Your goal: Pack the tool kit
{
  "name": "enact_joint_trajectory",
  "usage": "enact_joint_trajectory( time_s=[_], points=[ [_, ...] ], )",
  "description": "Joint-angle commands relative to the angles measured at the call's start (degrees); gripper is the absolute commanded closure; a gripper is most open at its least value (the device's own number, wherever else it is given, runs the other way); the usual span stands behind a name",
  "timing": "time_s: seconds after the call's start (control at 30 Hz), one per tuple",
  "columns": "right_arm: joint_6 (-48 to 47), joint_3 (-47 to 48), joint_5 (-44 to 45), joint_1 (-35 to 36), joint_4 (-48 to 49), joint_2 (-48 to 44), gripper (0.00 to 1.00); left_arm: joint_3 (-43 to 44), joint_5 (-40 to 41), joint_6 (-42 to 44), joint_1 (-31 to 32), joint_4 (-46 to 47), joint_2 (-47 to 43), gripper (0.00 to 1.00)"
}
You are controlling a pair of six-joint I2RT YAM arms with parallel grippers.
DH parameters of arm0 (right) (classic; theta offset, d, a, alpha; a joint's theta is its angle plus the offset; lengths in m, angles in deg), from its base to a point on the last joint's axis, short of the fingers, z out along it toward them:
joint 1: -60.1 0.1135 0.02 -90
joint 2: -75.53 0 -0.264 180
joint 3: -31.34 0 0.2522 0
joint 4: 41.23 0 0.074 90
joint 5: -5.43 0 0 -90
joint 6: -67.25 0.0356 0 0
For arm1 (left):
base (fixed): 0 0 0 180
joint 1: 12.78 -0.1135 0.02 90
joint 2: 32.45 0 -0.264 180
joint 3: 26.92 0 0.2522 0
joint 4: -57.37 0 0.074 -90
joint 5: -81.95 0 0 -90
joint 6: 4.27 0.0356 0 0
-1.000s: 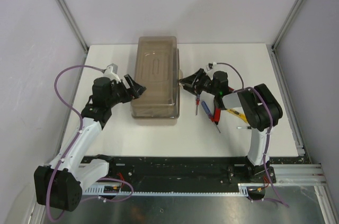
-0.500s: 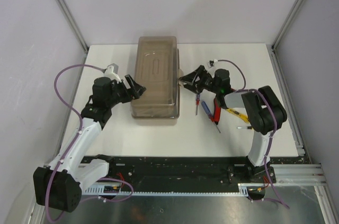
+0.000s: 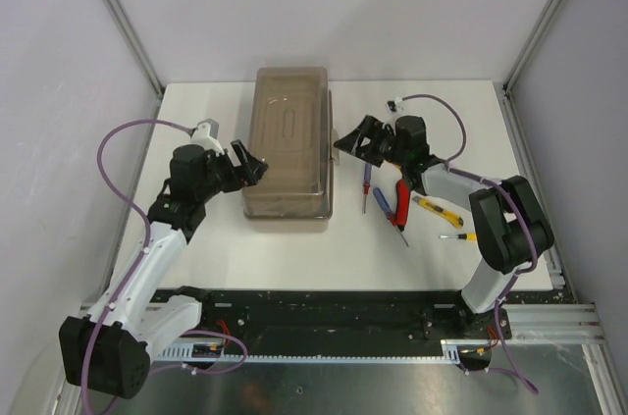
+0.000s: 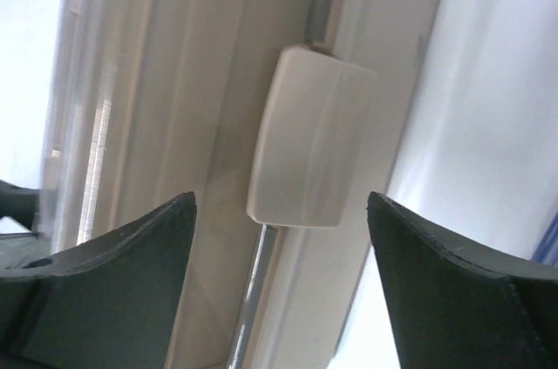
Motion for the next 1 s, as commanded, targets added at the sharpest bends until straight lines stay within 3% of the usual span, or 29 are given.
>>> enact_joint_trajectory(
  time_s=[0.0, 0.17, 0.57, 0.8, 0.97],
  points=[
    [-9.59, 3.71, 6.03, 2.59, -8.18, -0.24, 0.21, 1.34, 2.2, 2.86, 0.17, -2.93, -0.31, 0.12],
    [-14.62, 5.35, 8.23, 4.67, -8.62, 0.6, 0.26, 0.98, 2.07, 2.95, 0.16, -2.92, -0.38, 0.12],
    [-23.41, 6.99, 20.21, 9.7, -14.77, -0.54, 0.27, 0.68, 1.89, 3.62, 0.14, -2.95, -0.42, 0.12],
    [-25.75, 7.0, 22.86, 10.82, -15.47, -0.66, 0.28, 0.45, 1.65, 3.83, 0.14, -2.92, 0.23, 0.12],
    [-26.8, 7.0, 32.42, 10.71, -18.42, -2.55, 0.28, -0.07, 2.56, 3.86, 0.18, -3.0, -0.23, 0.12]
  ],
)
